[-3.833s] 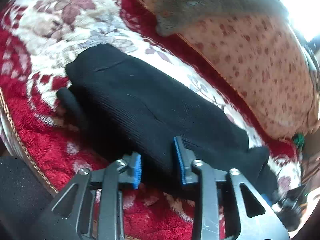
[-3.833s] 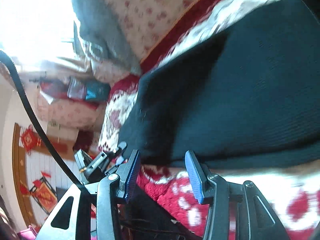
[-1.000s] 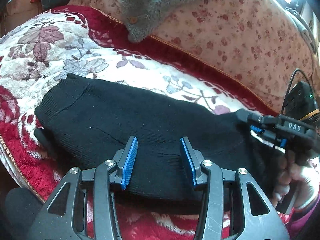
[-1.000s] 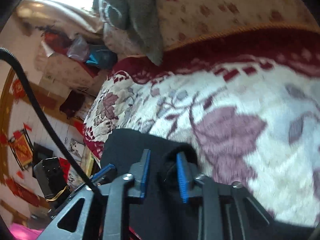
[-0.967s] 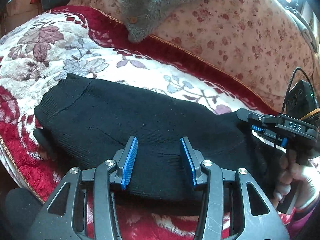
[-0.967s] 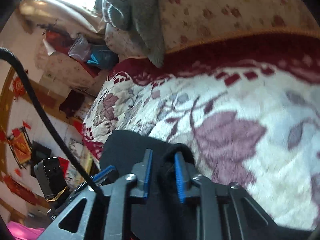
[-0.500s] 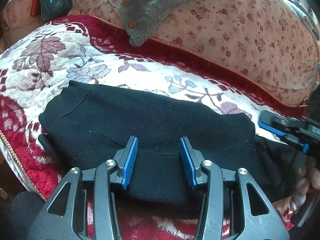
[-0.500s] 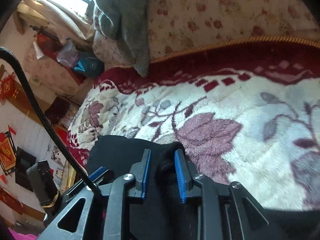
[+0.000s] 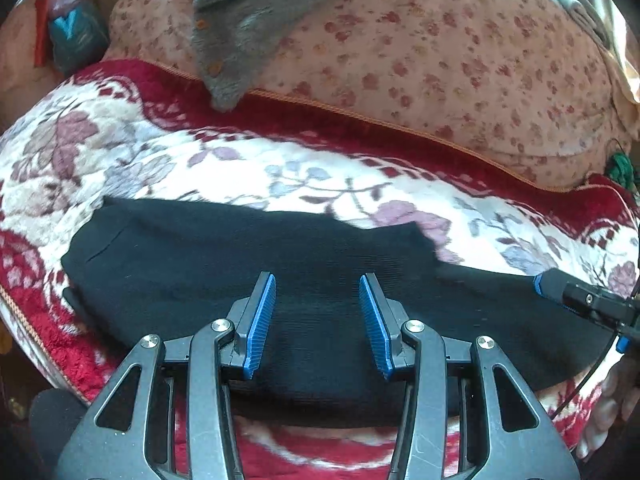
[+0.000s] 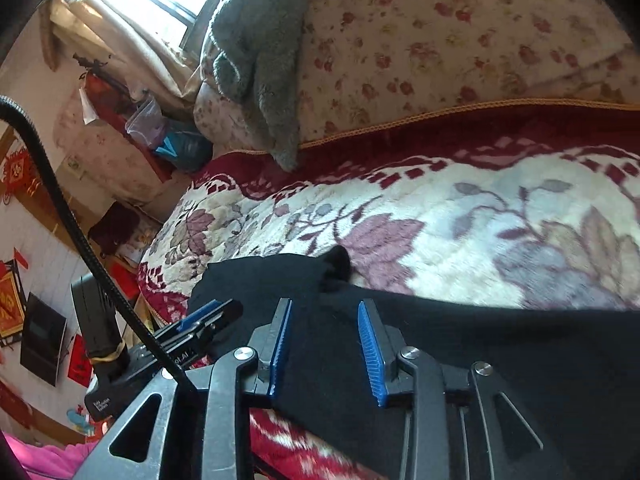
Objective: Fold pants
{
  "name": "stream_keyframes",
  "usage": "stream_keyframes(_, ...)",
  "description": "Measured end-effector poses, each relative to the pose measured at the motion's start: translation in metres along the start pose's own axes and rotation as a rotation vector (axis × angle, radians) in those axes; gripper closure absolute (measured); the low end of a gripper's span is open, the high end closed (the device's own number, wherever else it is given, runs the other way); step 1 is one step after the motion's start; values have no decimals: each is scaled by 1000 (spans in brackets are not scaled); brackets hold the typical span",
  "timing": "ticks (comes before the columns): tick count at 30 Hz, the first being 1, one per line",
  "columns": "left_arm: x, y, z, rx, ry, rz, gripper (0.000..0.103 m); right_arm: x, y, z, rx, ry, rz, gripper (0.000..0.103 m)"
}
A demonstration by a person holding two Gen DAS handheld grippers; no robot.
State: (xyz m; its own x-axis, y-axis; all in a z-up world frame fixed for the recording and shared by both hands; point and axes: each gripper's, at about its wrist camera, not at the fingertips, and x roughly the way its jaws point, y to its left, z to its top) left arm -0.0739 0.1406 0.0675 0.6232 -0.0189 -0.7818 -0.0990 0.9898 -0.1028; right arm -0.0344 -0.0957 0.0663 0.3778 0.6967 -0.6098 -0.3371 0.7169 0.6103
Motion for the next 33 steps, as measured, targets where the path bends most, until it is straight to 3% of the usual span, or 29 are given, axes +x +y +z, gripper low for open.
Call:
stream_keyframes(7, 0, -53, 3, 94, -7, -64, 61, -57, -34, -21, 75, -71, -56, 71)
stream_keyframes(22, 25, -176, -3, 316, 66, -250, 60, -187, -131, -98, 327, -158, -219, 58)
stream_keyframes(27, 36, -209, -4, 397, 57, -242, 60, -209, -163, -114, 450, -202, -230, 57)
stream_keyframes(33, 50, -232, -1, 435, 65, -243, 60, -214, -176, -114, 484, -229, -222, 56)
